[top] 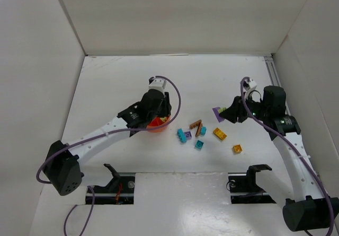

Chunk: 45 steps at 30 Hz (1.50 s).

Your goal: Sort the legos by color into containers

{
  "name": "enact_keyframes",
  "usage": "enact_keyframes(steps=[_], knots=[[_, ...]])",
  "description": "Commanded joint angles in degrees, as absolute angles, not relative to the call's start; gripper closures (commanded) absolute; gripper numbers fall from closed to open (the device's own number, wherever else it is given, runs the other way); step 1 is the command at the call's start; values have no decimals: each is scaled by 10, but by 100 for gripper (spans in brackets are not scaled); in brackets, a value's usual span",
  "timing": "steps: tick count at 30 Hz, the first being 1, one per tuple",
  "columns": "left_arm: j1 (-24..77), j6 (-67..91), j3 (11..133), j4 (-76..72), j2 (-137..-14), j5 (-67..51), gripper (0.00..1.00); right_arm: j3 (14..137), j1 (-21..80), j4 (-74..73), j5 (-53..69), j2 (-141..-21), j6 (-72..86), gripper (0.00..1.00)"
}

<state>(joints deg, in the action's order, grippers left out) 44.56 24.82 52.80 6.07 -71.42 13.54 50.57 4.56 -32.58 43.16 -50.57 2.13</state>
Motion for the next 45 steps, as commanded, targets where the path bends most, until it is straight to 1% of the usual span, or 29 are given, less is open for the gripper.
enact_keyframes(steps=[1,6,13,16,21,29,30,33,35,36,39,40,42,45], knots=[[446,311,571,118,-726,155,88,521,43,-329,402,-495,6,95],[446,379,571,166,-731,172,84,521,43,-334,402,-500,1,95],[446,427,566,177,-737,154,77,511,43,-334,402,-505,1,95],[446,440,561,172,-743,149,77,511,43,-334,402,-505,1,95],[446,471,571,204,-755,198,77,511,43,-334,402,-505,1,95],[469,500,592,222,-790,232,64,511,43,-334,396,-505,1,95],[469,500,592,229,-799,232,64,511,43,-334,396,-505,1,95],[475,511,603,241,-805,239,56,511,43,-339,396,-505,1,95],[475,518,603,241,-805,245,54,511,43,-339,396,-505,1,95],[475,519,603,241,-810,245,52,511,43,-339,396,-505,-4,95],[475,535,609,256,-810,267,52,511,43,-344,396,-505,-4,95],[475,535,609,261,-810,267,47,511,43,-345,396,-505,-4,95],[485,535,614,261,-810,267,45,511,43,-345,396,-505,-4,95],[505,530,621,261,-799,279,38,511,43,-345,396,-505,-10,95]])
